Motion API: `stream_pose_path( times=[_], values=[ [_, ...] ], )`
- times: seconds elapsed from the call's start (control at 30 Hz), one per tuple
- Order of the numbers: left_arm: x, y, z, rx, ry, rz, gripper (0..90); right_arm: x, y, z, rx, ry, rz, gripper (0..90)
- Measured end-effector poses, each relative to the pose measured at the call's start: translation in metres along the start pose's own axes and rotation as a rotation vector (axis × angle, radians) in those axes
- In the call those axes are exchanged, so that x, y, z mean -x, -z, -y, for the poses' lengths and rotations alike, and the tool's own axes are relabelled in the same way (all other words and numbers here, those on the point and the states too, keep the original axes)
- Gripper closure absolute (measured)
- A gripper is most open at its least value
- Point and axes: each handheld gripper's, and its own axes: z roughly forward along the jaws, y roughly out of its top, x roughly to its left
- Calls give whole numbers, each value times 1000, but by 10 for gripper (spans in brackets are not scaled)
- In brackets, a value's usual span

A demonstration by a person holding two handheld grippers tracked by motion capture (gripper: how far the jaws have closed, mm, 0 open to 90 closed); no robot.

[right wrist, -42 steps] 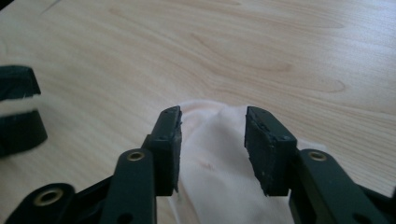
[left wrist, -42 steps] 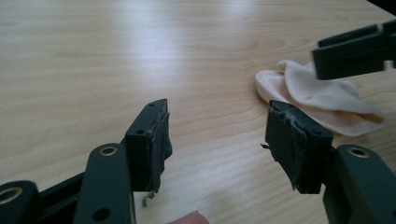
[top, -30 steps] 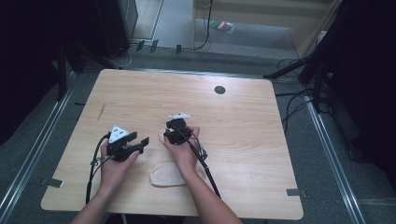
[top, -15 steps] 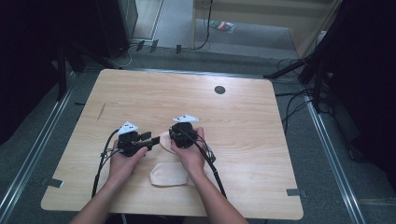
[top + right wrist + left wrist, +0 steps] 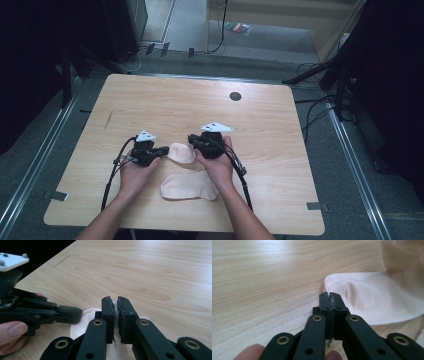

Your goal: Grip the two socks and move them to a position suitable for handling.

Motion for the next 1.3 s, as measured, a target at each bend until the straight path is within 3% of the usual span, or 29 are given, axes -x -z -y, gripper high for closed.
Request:
stream_pose_path(
  times=[0.1, 0.3, 0.43, 0.57, 0.87, 1.0, 1.03, 1.1, 1.13, 1.17, 1.2, 1.27, 1.3],
  values=[
    [-1, 2, 2, 21, 12, -33, 900, 15, 10, 5, 15, -24, 30, 854],
    [-2, 10, 5, 80, 14, -47, 900, 29, 20, 12, 37, -49, 56, 859],
    [-2, 22, 6, 169, 36, -56, 900, 35, 25, 13, 49, -54, 44, 864],
    [-2, 26, 9, 205, 34, -67, 900, 42, 28, 16, 43, -41, 45, 865],
    [2, 22, 14, 188, 15, -70, 900, 52, 23, 29, 16, -41, 66, 856],
    [3, 22, 15, 174, -5, -75, 900, 56, 21, 35, -11, -33, 109, 809],
    [2, 23, 15, 171, 7, -60, 900, 60, 23, 35, -20, -60, 131, 777],
    [2, 23, 15, 169, 8, -53, 900, 63, 25, 35, -16, -79, 132, 761],
    [1, 24, 15, 171, 7, -33, 879, 66, 27, 35, -13, -95, 140, 751],
    [0, 27, 14, 180, -2, -12, 744, 70, 33, 34, -8, -103, 176, 706],
    [0, 27, 14, 180, -2, -12, 674, 70, 33, 34, -8, -103, 176, 706],
    [-1, 31, 12, 201, -1, 10, 638, 74, 39, 32, -3, -135, 206, 675],
    [-4, 34, 10, 231, 11, 13, 587, 77, 46, 32, 23, -172, 198, 649]
  ],
)
